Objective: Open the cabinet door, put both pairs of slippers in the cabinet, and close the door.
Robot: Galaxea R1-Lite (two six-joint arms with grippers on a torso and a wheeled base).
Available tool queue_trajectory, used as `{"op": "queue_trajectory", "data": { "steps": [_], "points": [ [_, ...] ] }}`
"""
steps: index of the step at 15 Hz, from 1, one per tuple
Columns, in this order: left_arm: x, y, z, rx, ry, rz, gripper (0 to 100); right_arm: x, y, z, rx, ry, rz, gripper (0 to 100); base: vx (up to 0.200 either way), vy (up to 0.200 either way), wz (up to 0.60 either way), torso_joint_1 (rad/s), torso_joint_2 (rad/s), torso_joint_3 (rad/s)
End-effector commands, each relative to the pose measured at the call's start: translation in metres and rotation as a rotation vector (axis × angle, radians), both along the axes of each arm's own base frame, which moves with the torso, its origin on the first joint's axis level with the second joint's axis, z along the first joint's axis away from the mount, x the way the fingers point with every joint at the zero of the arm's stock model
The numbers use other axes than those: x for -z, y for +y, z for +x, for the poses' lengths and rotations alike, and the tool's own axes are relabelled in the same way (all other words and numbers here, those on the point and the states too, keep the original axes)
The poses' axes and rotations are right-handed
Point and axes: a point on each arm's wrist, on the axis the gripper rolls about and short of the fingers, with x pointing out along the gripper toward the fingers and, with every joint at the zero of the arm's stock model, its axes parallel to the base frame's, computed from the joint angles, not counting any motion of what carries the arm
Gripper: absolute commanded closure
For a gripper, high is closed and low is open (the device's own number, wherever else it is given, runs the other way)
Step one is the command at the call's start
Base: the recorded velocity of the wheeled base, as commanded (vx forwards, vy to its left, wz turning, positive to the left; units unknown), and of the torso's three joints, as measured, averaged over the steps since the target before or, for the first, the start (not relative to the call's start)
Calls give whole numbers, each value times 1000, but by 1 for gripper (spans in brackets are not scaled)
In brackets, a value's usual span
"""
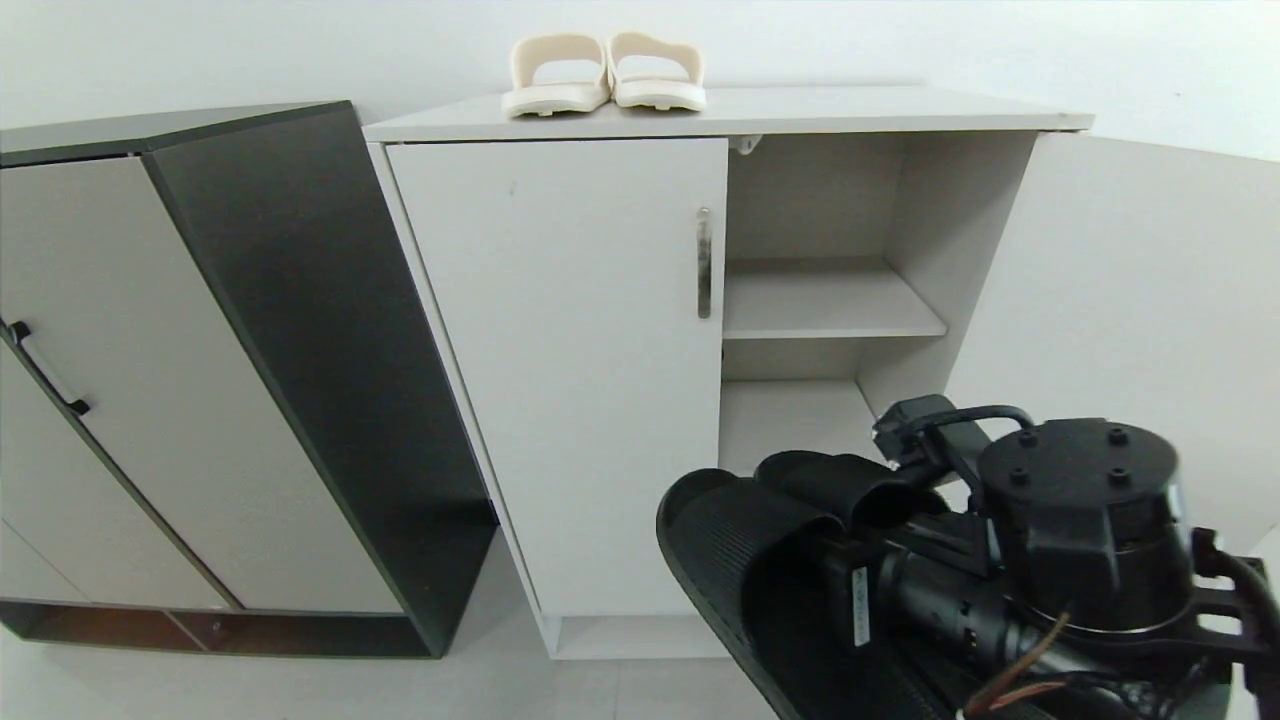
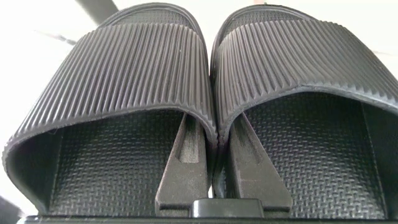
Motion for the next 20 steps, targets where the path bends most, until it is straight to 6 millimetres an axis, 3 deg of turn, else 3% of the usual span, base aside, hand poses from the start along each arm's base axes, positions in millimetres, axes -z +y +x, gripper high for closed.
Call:
{"op": "queue_trajectory", "data": {
  "steps": [1, 4, 9, 15, 18, 20],
  "points": [
    [0, 0, 0, 0, 1, 0, 100, 26, 23, 18, 66, 28, -66, 100, 0, 0, 0, 0, 0, 0],
    [0, 0, 0, 2, 1, 0, 100, 34, 28, 27, 189, -1, -114, 100, 0, -133, 0, 2, 5, 2],
    [0, 0, 0, 2, 1, 0, 100, 37, 24, 30, 214, 2, -127, 100, 0, -200, 0, 6, 3, 0],
    [0, 0, 0, -1, 2, -3, 100, 41, 30, 42, 230, 3, -126, 100, 0, 0, 0, 0, 0, 0],
    [0, 0, 0, -1, 1, -2, 100, 75, 43, 61, 270, 38, -136, 100, 0, 0, 0, 0, 0, 0],
    [0, 0, 0, -1, 1, -2, 100, 82, 44, 65, 303, 37, -138, 100, 0, 0, 0, 0, 0, 0]
  ]
}}
